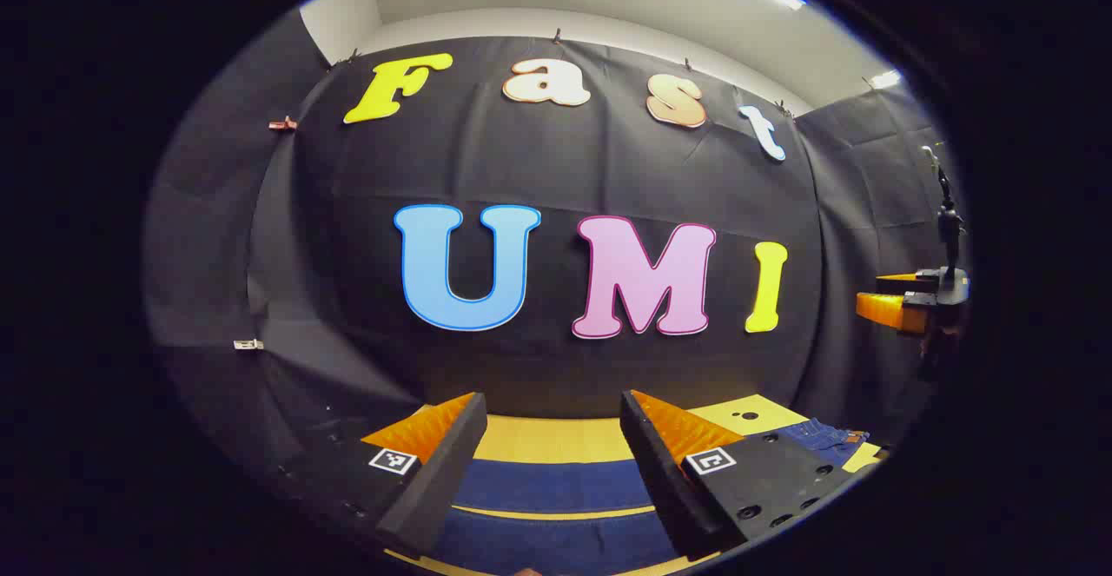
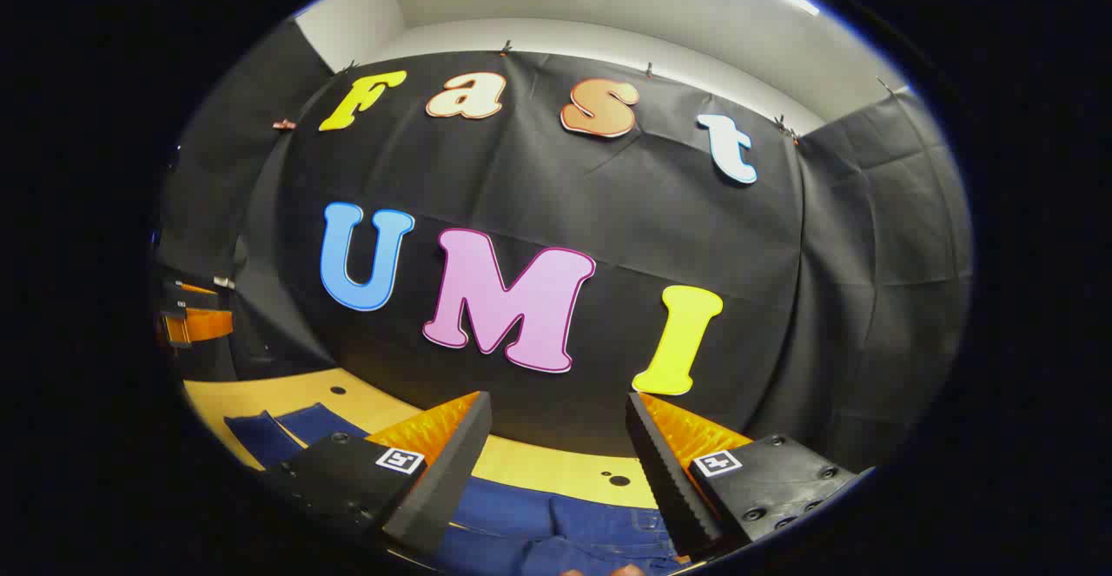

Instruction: Grasp the waist and the cuffs of the jeans and fold them to make the two legs overlap; first hold the waist and fold one-third of the jeans toward the cuffs, then hold the cuffs and fold the remaining one-third in the same direction to finish folding.

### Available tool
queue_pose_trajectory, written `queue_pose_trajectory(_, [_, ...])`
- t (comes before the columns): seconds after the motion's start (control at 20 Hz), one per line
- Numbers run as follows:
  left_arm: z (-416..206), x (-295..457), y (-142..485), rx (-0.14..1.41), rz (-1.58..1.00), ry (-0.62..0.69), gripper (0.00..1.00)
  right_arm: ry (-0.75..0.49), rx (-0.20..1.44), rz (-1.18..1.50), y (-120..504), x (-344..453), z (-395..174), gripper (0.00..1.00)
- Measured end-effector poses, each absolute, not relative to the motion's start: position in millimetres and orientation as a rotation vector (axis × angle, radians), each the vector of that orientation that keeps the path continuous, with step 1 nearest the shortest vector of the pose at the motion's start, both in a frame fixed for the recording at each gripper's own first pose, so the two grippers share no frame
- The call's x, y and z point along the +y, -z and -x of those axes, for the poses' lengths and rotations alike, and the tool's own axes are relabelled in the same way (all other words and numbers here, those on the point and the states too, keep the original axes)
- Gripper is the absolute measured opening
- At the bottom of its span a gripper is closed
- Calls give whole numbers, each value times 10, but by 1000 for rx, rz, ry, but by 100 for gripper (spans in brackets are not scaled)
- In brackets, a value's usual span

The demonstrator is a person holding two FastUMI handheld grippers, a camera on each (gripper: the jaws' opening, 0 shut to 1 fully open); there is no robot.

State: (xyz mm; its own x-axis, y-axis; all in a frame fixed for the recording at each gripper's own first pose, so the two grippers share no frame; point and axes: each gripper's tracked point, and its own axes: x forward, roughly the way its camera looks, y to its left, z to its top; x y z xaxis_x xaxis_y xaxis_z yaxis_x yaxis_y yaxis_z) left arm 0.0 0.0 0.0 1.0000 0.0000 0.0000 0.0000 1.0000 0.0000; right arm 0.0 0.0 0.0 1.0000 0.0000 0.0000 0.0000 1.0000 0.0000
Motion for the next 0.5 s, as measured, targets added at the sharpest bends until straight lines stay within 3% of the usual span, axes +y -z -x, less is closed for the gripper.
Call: queue_pose_trajectory(0.5, [64,-48,184,38,-33,63,96,53,98,31,263,-94,306,96])
